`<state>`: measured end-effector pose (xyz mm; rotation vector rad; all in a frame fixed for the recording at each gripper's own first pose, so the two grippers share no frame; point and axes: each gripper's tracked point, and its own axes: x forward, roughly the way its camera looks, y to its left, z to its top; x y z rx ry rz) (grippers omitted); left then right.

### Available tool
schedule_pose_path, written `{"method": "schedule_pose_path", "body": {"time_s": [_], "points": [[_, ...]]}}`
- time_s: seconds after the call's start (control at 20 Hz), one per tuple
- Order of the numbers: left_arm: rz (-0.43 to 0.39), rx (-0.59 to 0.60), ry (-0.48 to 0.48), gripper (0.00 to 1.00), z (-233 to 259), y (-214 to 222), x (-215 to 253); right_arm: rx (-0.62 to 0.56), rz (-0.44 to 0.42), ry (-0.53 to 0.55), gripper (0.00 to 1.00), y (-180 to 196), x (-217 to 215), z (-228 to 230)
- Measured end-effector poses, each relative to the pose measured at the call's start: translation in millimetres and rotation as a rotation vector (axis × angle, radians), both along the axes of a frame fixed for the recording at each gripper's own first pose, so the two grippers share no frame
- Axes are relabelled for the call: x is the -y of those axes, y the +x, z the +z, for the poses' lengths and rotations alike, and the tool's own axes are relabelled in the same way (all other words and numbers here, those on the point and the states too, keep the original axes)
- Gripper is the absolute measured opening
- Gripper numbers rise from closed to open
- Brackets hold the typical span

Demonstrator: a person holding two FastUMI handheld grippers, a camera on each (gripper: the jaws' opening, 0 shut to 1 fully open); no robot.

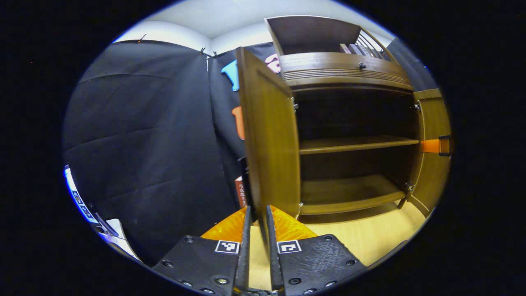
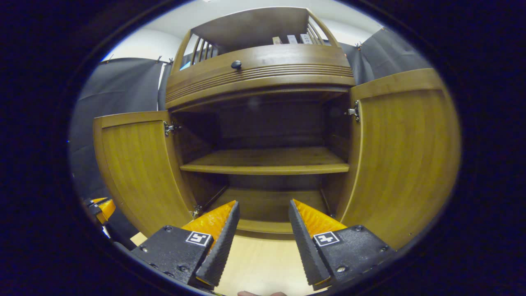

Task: Open the right door of the double-door shoe cabinet with the right hand, and open the left door with the left hand.

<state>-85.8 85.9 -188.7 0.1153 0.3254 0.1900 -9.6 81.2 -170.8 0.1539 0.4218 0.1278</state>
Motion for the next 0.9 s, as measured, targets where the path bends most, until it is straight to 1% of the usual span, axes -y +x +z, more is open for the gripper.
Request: {"method": "schedule_pose_path", "body": {"time_s": [0.05,0.1,0.15,0.2,0.25,0.35,0.4,0.45,0.5,0.55,0.6,0.65,0.7,0.75,0.8,0.9], "points": [[-0.035,0.012,-0.009,0.33,4,7,14,0.003,-0.008,-0.001,0.78,-1,5,1],[-0.069,0.017,-0.025,0.46,10,13,29,0.007,-0.018,-0.003,0.79,-2,10,3],[-0.090,0.011,-0.052,0.51,11,17,41,0.013,-0.027,-0.001,0.81,-2,15,5],[-0.115,0.013,-0.074,0.57,15,20,50,0.017,-0.035,0.001,0.79,-2,18,6],[-0.133,0.026,-0.071,0.54,20,25,57,0.023,-0.041,0.002,0.81,-1,20,11],[-0.162,0.044,-0.061,0.64,33,35,68,0.034,-0.048,0.000,0.81,-3,26,16],[-0.176,0.058,-0.071,0.70,39,41,75,0.043,-0.053,-0.005,0.79,-3,31,19],[-0.189,0.074,-0.087,0.72,46,47,84,0.051,-0.057,-0.011,0.79,-4,35,22],[-0.200,0.087,-0.101,0.81,53,52,93,0.057,-0.066,-0.016,0.79,-5,41,24],[-0.211,0.101,-0.116,0.83,59,54,100,0.063,-0.073,-0.017,0.79,-6,45,25],[-0.220,0.113,-0.130,0.77,64,57,107,0.065,-0.085,-0.021,0.84,-8,50,25],[-0.222,0.118,-0.140,0.80,66,59,112,0.068,-0.096,-0.022,0.87,-10,55,25],[-0.224,0.115,-0.147,1.00,66,61,116,0.072,-0.105,-0.021,0.91,-11,58,27],[-0.227,0.112,-0.153,0.95,66,62,119,0.075,-0.110,-0.023,0.91,-12,60,29],[-0.230,0.107,-0.157,0.88,66,62,122,0.079,-0.114,-0.025,0.90,-13,62,31],[-0.234,0.101,-0.149,0.88,67,63,126,0.092,-0.116,-0.027,0.90,-13,66,35]]}}
